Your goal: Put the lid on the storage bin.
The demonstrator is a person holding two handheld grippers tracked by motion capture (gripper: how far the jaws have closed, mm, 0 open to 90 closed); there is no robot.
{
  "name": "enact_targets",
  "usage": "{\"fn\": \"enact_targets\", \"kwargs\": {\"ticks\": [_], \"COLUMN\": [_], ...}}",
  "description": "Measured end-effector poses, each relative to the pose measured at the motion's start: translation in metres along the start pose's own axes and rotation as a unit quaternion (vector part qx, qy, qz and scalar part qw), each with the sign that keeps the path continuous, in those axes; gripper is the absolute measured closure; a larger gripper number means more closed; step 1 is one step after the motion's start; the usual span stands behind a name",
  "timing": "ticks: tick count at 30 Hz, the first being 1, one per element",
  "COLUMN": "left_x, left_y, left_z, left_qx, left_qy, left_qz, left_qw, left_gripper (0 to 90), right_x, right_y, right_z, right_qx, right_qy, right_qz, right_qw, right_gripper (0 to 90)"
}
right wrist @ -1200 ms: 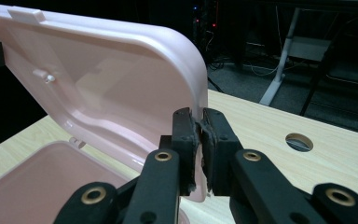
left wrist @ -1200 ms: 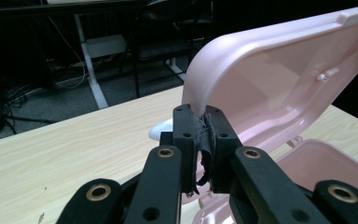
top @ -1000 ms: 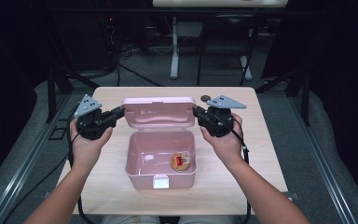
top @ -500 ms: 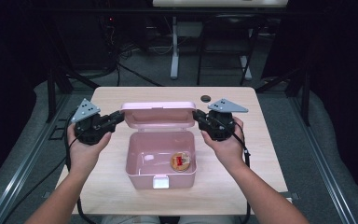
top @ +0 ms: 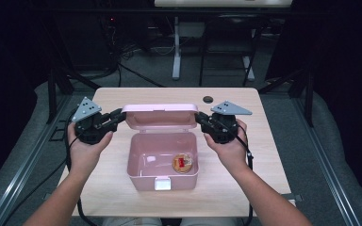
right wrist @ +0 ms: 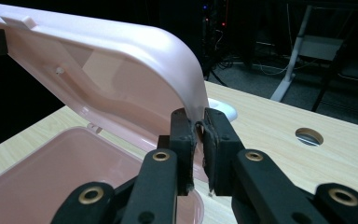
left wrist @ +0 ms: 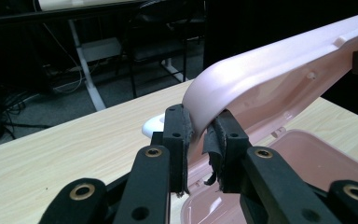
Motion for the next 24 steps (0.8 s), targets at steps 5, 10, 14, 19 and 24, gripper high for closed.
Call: {"fn": "enact_targets", "kwargs": {"ticks": [5, 10, 14, 19, 24], "left_x": [-0.002, -0.004, -0.006, -0.008, -0.009], "left_y": [0.003, 0.007, 0.009, 0.01, 0.009], "left_z": [0.002, 0.004, 0.005, 0.007, 0.007], "left_qx": [-0.003, -0.008, -0.012, -0.011, -0.014], "left_qy": [0.001, 0.001, 0.001, 0.0, -0.001], "left_qz": [0.0, 0.003, 0.001, 0.006, 0.006], "left_qw": [1.0, 1.0, 0.9999, 0.9999, 0.9999], "left_gripper": [78.3, 80.0, 80.6, 80.7, 80.8], "right_x": [-0.001, 0.0, 0.0, 0.002, 0.0], "right_y": [0.002, 0.003, 0.005, 0.009, 0.012], "right_z": [0.001, 0.001, 0.0, 0.0, 0.0], "right_qx": [0.006, 0.009, 0.012, 0.015, 0.015], "right_qy": [0.0, -0.001, 0.002, 0.004, 0.005], "right_qz": [-0.002, -0.003, -0.003, 0.0, -0.001], "right_qw": [1.0, 1.0, 0.9999, 0.9999, 0.9999], "right_gripper": [81.4, 80.4, 80.0, 79.8, 79.7]}}
Point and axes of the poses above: each handheld gripper's, and its own axes: y roughly backward along the jaws, x roughly out of its top, z roughly to its right, the point moved 1 cm from there along -y, roughly forward along the jaws, and after that the axes turned 11 degrees about -x, right-handed, at the moved point
